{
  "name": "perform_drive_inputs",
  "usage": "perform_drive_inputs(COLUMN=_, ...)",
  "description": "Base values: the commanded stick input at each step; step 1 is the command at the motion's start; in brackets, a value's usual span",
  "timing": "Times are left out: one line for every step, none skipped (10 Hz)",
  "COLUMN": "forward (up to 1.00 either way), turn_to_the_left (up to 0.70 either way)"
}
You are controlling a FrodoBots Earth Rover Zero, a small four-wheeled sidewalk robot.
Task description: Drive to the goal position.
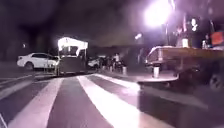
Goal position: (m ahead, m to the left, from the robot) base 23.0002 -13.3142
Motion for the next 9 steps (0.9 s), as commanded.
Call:
perform_drive_inputs(forward=0.70, turn_to_the_left=0.00)
perform_drive_inputs(forward=0.70, turn_to_the_left=0.00)
perform_drive_inputs(forward=0.70, turn_to_the_left=0.00)
perform_drive_inputs(forward=0.70, turn_to_the_left=0.00)
perform_drive_inputs(forward=0.70, turn_to_the_left=0.00)
perform_drive_inputs(forward=0.70, turn_to_the_left=0.00)
perform_drive_inputs(forward=0.70, turn_to_the_left=0.00)
perform_drive_inputs(forward=0.70, turn_to_the_left=0.00)
perform_drive_inputs(forward=0.68, turn_to_the_left=0.00)
